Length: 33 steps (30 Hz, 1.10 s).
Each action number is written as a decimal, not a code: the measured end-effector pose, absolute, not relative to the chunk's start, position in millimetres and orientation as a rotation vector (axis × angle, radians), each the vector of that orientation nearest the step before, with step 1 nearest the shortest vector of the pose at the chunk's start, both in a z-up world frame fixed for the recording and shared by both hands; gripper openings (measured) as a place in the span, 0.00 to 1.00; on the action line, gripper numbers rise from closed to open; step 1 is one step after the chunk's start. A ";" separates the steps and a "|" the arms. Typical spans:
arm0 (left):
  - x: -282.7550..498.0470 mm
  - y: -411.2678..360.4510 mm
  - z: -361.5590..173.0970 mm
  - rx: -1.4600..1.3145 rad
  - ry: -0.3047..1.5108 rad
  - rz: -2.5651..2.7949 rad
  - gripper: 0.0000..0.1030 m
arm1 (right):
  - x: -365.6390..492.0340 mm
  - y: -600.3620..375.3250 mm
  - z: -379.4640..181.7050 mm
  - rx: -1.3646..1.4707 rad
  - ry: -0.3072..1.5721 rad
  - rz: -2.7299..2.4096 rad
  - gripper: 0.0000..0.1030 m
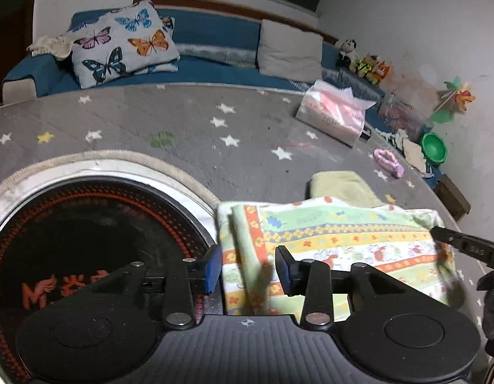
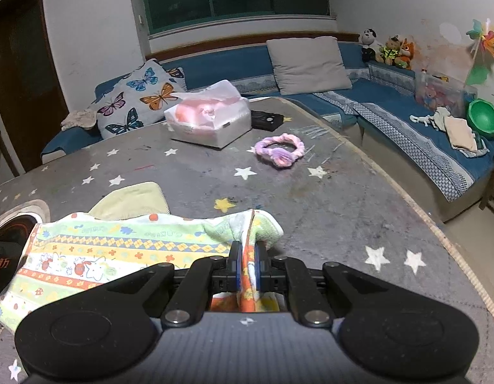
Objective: Fold clothes
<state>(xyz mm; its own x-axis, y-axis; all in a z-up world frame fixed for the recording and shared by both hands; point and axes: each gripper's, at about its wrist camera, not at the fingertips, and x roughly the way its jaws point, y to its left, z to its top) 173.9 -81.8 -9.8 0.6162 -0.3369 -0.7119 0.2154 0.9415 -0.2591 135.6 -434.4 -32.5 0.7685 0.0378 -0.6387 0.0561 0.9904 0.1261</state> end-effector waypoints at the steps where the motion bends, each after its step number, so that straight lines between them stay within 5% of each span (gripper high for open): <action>1: 175.5 -84.0 -11.4 -0.153 0.851 -0.322 0.37 | 135.0 -436.5 -33.0 0.143 0.696 -0.013 0.07; 19: 192.9 -102.9 -21.9 -0.130 0.864 -0.297 0.39 | 137.7 -446.2 -42.4 0.166 0.708 -0.002 0.09; 23: 192.8 -102.3 -20.6 -0.119 0.851 -0.287 0.24 | 139.5 -445.8 -41.9 0.161 0.707 0.002 0.09; 24: 192.2 -103.1 -18.8 -0.114 0.845 -0.286 0.07 | 140.1 -445.5 -41.5 0.159 0.705 0.001 0.09; 33: 198.3 -121.0 -15.7 -0.048 0.810 -0.293 0.04 | 149.0 -449.3 -40.3 0.139 0.689 -0.055 0.08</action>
